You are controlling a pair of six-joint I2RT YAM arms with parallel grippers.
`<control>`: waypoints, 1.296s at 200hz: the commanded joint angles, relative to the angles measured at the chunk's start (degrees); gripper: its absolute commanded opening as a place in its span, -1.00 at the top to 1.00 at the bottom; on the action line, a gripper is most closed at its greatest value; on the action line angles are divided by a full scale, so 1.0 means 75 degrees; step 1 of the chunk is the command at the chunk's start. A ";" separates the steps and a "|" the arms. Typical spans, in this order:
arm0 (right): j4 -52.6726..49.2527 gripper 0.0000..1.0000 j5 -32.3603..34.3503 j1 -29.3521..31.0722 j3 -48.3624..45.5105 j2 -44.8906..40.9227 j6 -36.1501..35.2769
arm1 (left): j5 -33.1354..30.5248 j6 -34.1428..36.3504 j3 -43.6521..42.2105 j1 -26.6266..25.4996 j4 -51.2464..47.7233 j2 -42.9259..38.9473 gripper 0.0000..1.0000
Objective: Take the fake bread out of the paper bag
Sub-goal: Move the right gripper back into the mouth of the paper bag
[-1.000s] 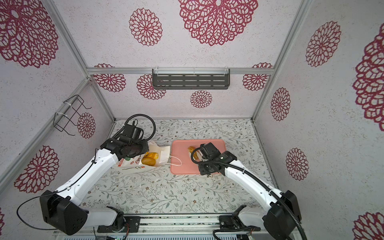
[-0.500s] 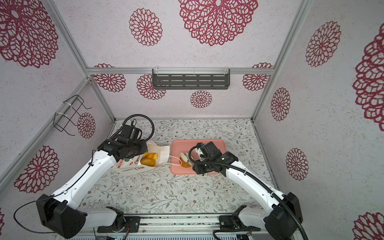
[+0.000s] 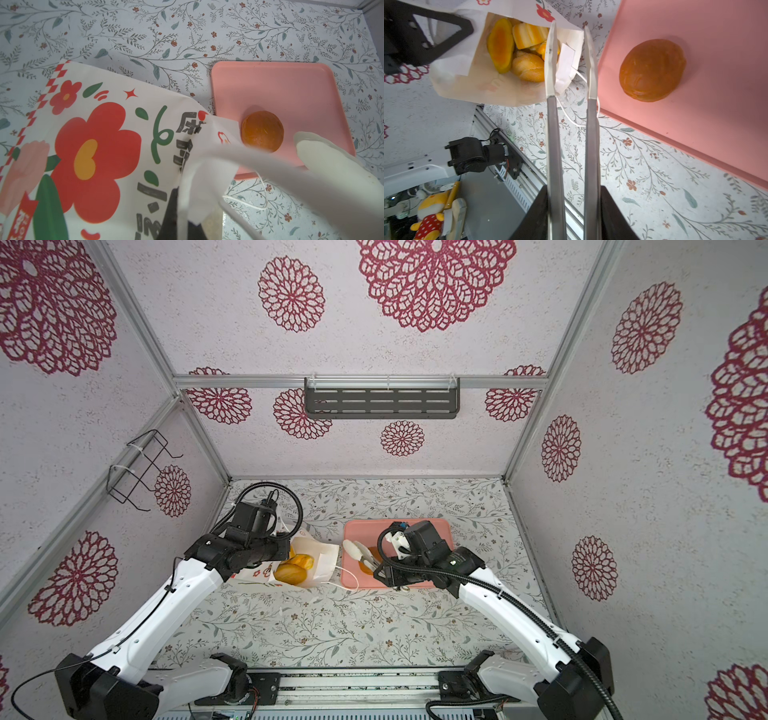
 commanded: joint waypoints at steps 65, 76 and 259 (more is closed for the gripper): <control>0.0958 0.23 -0.0667 0.1555 0.0211 0.0179 0.0656 | 0.0885 0.2956 -0.1067 -0.0028 0.2280 -0.0920 1.00; 0.1143 0.22 -0.0610 0.1677 0.0159 0.0338 0.0781 | 0.1027 0.2927 -0.1127 -0.0038 0.2319 -0.0903 1.00; 0.2647 0.06 0.2086 0.2663 0.0877 0.2645 0.0900 | 0.1118 0.1271 -0.1631 -0.0280 0.2462 -0.1300 1.00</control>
